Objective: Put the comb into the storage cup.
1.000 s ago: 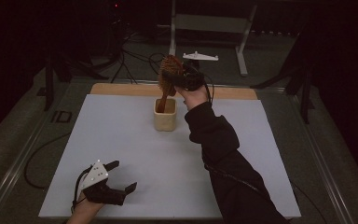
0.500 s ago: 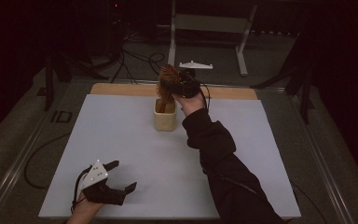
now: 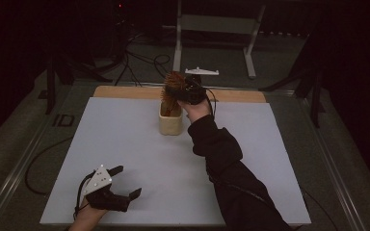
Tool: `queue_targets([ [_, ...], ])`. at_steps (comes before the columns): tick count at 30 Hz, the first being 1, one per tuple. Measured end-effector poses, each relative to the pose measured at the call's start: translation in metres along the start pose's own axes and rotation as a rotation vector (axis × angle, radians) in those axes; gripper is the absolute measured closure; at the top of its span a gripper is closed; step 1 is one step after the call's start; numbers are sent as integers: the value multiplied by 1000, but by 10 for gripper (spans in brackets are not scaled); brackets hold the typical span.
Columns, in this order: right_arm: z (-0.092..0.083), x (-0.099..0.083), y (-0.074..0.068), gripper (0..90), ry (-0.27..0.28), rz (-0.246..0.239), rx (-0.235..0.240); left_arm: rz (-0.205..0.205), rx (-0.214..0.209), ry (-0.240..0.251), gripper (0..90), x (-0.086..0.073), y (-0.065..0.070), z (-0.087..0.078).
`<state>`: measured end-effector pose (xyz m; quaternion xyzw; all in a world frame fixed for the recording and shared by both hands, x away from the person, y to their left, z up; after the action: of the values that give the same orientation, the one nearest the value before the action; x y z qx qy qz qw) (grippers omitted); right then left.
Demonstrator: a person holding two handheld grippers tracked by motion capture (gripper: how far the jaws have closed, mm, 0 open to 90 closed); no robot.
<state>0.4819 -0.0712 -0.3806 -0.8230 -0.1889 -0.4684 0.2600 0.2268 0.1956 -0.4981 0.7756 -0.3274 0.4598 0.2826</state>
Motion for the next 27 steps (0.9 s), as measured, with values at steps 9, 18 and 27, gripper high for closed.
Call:
queue_targets([
  [9,2,-7,7,502,-12,21,-3,2,-4,-3,0,0,0,1],
  [18,4,-11,12,498,-19,31,8,6,-2,-11,0,-1,0,1],
  [27,2,-12,22,479,-33,47,14,5,-5,-12,0,-1,0,2],
])
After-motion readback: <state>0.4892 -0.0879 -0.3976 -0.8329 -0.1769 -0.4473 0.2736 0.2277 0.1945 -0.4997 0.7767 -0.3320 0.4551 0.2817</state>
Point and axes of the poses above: each handheld gripper's, and its own axes: z roughly forward along the jaws, x roughly out of its top, y roughly to its right, the point moved 1 cm from there along z, roughly forward along the jaws, and after that the axes turned 4 degrees about -x, right-handed, at the moved point
